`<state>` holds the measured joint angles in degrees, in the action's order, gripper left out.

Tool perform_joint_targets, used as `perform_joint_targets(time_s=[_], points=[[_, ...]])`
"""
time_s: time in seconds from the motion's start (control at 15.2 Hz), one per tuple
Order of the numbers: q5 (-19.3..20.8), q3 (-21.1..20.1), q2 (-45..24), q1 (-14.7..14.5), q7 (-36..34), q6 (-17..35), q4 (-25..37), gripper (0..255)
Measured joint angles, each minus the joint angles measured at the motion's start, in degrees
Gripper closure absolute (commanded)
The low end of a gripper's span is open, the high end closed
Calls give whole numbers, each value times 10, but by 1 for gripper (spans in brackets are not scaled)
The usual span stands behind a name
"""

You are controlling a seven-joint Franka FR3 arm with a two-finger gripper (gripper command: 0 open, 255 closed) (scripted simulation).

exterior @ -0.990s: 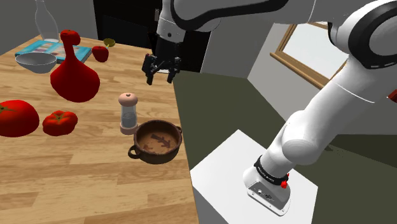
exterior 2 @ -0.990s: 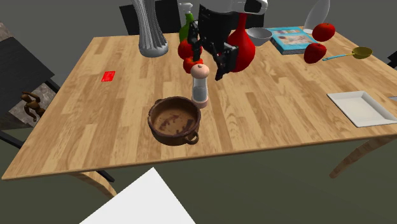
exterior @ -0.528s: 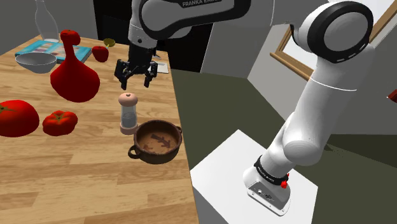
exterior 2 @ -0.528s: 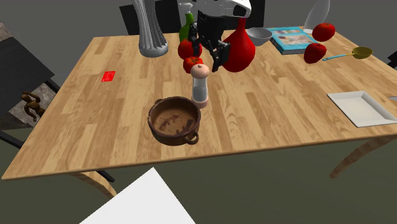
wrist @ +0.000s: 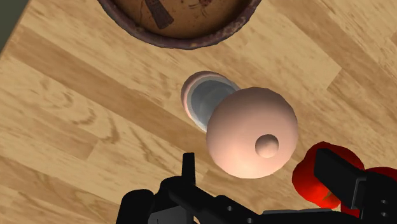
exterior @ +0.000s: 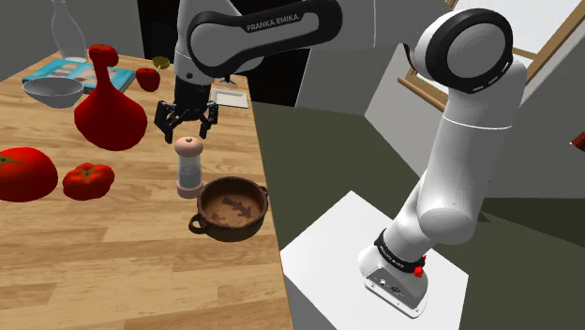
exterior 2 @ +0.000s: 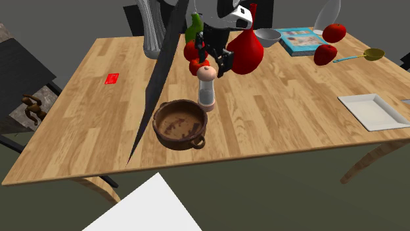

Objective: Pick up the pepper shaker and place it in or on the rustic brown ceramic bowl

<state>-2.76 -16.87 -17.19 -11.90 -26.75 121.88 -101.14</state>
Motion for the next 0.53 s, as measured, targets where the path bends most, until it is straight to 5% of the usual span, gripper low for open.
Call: perform_joint_targets(time_s=[0.53], points=[[3, 0, -9, -2, -2, 16, -7, 0]])
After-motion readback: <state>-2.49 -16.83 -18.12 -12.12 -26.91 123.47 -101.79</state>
